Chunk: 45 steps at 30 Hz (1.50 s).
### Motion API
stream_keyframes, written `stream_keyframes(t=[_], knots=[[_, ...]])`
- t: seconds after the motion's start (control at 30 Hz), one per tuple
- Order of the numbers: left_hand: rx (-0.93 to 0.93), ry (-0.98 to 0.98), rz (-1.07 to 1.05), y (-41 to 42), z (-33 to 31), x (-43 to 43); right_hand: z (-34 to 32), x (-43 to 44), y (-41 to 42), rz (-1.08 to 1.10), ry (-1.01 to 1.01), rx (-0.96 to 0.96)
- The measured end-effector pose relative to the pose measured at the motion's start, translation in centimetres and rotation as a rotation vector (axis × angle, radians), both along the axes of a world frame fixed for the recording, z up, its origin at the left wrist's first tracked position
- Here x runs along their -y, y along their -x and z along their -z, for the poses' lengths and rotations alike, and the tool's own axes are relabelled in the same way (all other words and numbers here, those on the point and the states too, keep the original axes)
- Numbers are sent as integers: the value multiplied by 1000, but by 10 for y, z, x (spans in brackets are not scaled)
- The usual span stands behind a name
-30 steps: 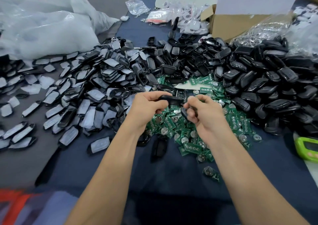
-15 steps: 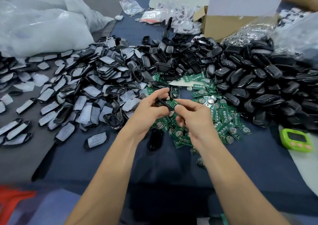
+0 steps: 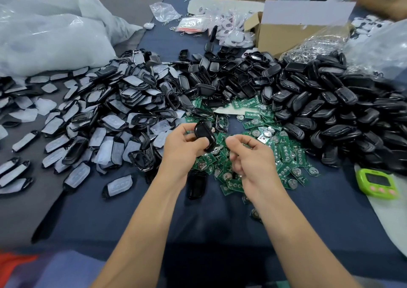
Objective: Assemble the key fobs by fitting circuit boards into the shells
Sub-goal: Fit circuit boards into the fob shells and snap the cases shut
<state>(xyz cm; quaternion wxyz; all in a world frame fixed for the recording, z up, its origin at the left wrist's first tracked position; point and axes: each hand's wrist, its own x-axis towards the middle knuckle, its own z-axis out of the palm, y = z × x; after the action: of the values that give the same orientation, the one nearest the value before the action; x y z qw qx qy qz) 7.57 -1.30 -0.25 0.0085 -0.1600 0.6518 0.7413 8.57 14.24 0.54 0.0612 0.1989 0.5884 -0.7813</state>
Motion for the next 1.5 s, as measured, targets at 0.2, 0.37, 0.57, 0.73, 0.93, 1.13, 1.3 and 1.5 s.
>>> stream_keyframes(t=[0.2, 0.37, 0.57, 0.73, 0.93, 1.13, 1.3, 1.5], knots=[[-8, 55, -17, -6, -4, 1, -9, -3, 1, -98, 197, -25], [13, 33, 8, -10, -5, 0, -8, 3, 2, -113, 98, -70], [-11, 111, 209, -15, -3, 5, -8, 4, 3, -102, -28, -111], [-2, 83, 201, -15, -3, 5, -10, 0, 7, -132, -194, -163], [25, -12, 154, -14, -6, 5, -17, -5, 10, -163, -392, -246], [28, -11, 128, -14, -7, 3, -18, -9, 12, -132, -418, -268], [-19, 24, 182, -14, -11, 3, -20, -9, 12, -229, -622, -364], [-54, 119, 214, -14, -14, 4, -16, -5, 15, -241, -793, -407]])
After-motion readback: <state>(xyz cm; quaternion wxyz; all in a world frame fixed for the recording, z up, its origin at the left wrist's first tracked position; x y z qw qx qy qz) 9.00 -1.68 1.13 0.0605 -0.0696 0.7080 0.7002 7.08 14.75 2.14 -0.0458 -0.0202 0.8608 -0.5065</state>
